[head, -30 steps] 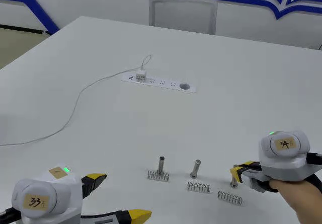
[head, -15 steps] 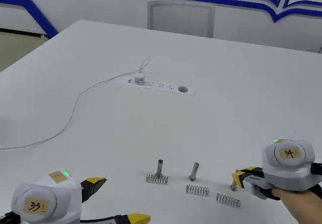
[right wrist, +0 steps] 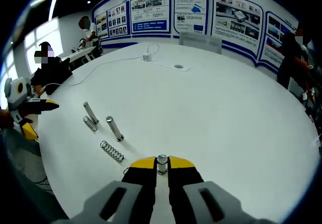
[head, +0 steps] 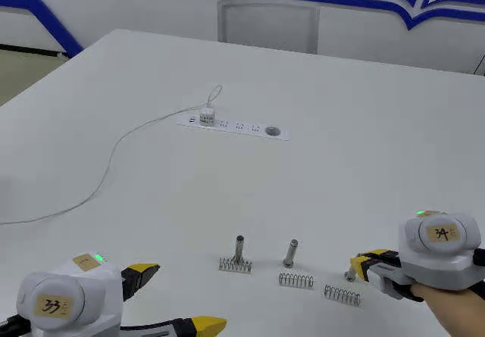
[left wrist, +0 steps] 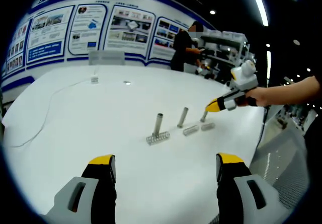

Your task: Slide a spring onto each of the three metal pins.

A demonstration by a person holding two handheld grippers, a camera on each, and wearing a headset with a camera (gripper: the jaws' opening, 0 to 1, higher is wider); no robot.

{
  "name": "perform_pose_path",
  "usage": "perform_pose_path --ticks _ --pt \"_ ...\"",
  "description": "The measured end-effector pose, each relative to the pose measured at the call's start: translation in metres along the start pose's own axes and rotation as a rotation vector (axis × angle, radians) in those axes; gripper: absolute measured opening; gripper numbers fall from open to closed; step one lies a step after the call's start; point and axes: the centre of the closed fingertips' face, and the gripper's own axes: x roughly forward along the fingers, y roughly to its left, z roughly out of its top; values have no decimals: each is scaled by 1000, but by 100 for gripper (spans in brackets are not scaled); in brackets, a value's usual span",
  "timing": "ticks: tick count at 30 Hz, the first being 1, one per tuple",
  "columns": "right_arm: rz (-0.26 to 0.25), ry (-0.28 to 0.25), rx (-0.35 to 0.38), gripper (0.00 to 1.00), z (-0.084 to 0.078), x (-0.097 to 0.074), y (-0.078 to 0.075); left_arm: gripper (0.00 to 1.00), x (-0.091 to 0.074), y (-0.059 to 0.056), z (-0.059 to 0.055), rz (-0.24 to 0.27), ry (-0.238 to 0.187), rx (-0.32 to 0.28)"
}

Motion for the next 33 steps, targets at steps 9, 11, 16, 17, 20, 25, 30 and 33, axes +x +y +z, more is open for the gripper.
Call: perform_pose_path --ticks 9,11,16,17,20,25,30,33 --pt "5 2 -6 9 -1 -1 0 84 -1 -2 6 -2 -25 10" --pt "7 5 -8 9 -1 -1 1 84 -1 -1 7 1 -32 10" --pt "10 1 -3 10 -2 -2 0 85 -1 0 13 5 -62 19" --pt "11 -2 -2 10 -2 -3 0 85 -2 -1 14 5 -66 21" --pt "14 -3 2 10 -3 -4 1 86 -2 -1 16 6 -78 24" --pt "14 -1 6 11 -5 -5 0 87 -3 -1 21 8 -101 27" --pt "15 -23 11 14 -2 -10 0 86 -3 -1 23 4 -114 28" --pt "28 -44 11 16 -2 -17 1 86 -3 -3 25 -5 -127 35"
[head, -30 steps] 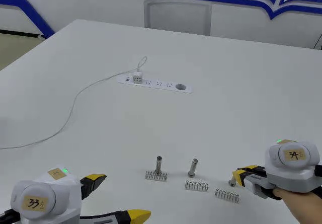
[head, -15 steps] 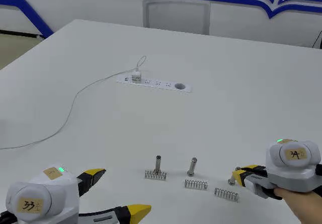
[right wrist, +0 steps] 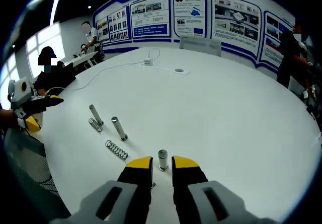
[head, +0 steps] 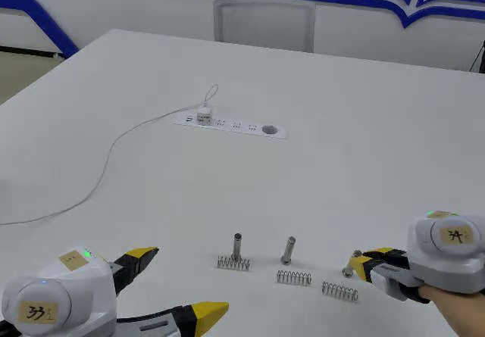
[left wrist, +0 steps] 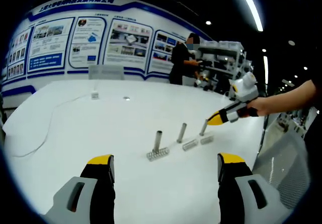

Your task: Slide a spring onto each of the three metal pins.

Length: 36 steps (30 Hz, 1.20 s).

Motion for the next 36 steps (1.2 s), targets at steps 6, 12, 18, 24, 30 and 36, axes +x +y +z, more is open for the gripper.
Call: perform_pose_path --ticks 6,12,18,24,30,36 --pt "14 31 -4 16 -20 -7 -8 87 1 -7 3 -25 -16 9" --pt "123 66 -54 17 -34 -2 7 87 1 -9 3 -36 -19 10" --pt "218 131 -231 17 -43 9 25 85 1 -8 1 -33 -8 2" --pt "254 163 -332 19 -47 19 29 84 1 -6 -2 -29 6 -9" --pt "299 164 -308 18 -48 23 31 83 1 -7 -2 -34 8 -13" --pt "324 165 -305 14 -53 24 32 82 3 -11 -4 -48 18 -9"
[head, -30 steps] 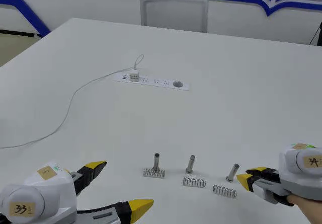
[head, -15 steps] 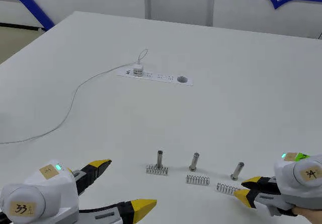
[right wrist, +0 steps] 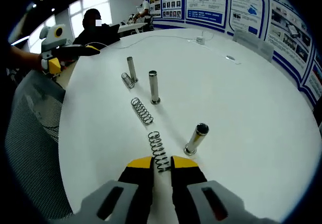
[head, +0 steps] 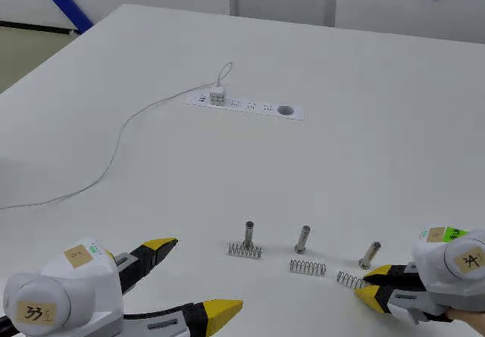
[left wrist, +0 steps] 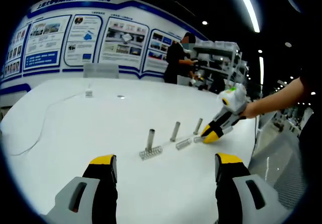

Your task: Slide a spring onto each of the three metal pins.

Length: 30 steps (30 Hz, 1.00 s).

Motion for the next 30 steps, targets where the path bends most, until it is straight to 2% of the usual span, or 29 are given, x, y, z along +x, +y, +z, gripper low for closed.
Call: perform_pose_path --ticks 6,8,10,12,17,21,23,24,27,30 --pt "-16 -3 -6 11 -1 -1 0 81 1 -4 -2 -15 11 6" --pt "-30 9 -36 11 -2 -2 1 79 2 -6 -5 -26 26 4" --pt "-32 7 -42 11 -1 -4 4 78 4 -11 -9 -40 53 28" --pt "-34 -10 -28 11 3 -8 5 78 4 -15 -7 -52 51 37" --pt "-53 -49 -18 11 16 -21 8 77 4 -15 -1 -51 31 24" --pt "-35 -94 -49 11 33 -33 21 75 6 -19 8 -59 9 26" --pt "-18 -103 -102 10 42 -37 30 74 9 -25 13 -73 0 35" --pt "-10 -102 -152 10 46 -39 35 74 11 -30 16 -91 4 46" --pt "13 -123 -186 10 60 -45 50 73 17 -41 22 -130 10 85" --pt "39 -141 -214 10 71 -49 62 68 21 -53 29 -170 9 106"
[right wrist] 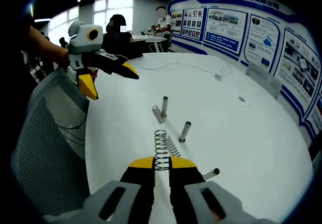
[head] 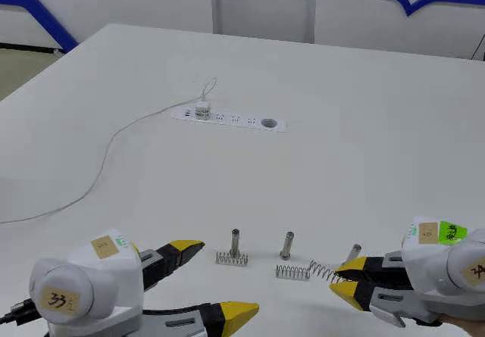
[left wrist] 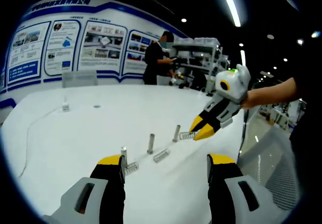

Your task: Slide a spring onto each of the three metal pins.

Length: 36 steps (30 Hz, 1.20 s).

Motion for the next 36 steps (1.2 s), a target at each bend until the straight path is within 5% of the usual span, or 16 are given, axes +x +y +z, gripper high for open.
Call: perform_pose_path --ticks 11,36 --pt "70 -29 -75 11 24 4 36 53 15 -33 0 -130 65 86" --pt "154 -53 -189 10 45 -1 62 18 25 -53 -6 -311 180 221"
